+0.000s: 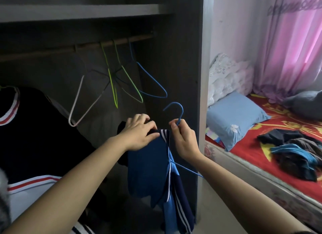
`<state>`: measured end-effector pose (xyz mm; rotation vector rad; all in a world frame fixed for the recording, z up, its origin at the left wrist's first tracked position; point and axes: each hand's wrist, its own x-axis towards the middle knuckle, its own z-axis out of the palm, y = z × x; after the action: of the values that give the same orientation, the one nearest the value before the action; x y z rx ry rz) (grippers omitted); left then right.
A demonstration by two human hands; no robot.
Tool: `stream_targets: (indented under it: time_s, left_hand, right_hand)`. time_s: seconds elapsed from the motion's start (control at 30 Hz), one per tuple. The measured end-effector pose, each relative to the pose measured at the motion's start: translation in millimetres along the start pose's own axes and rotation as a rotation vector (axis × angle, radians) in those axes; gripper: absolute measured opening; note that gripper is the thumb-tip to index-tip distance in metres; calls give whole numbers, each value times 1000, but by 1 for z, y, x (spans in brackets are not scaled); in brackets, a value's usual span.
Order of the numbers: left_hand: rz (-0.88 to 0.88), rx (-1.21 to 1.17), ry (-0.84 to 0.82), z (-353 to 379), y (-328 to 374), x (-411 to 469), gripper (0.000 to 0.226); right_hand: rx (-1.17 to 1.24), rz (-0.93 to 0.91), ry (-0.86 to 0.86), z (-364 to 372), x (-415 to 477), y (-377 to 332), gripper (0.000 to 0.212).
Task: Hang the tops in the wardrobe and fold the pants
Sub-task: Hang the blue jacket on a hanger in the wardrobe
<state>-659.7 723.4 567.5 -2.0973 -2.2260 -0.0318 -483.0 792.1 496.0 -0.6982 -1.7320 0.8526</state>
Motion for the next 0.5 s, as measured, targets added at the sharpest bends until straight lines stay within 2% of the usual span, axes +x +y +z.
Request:
stream_targets:
  time_s: [0.1, 0.17, 0.23, 0.33, 0.4, 0.43, 0.5]
  left_hand:
    - [3, -259, -40, 13, 3, 6, 30]
    - [-36, -424, 25, 18, 8, 7, 25]
    - [-35, -437, 112, 22, 14, 7, 18]
    - [-84, -441, 252, 20, 11, 11, 14]
    - [-147, -495, 338, 15, 3, 13, 15]
    - [-167, -526, 380, 13, -3, 13, 15]
    - [-168, -577, 466, 10, -7, 12, 16]
  right_hand:
    - [3, -37, -22, -2, 2, -1, 16]
    - [-40, -54, -38, -7, 6, 0, 17]
    - [-211, -123, -14, -13, 9, 8, 20]
    - [-539, -205, 148, -23, 0, 29, 42]
    - [-643, -281, 198, -29, -16, 43, 40]
    - [-678, -316, 167, -30, -25, 53, 33]
    - [-714, -299, -14, -28, -42, 73, 28]
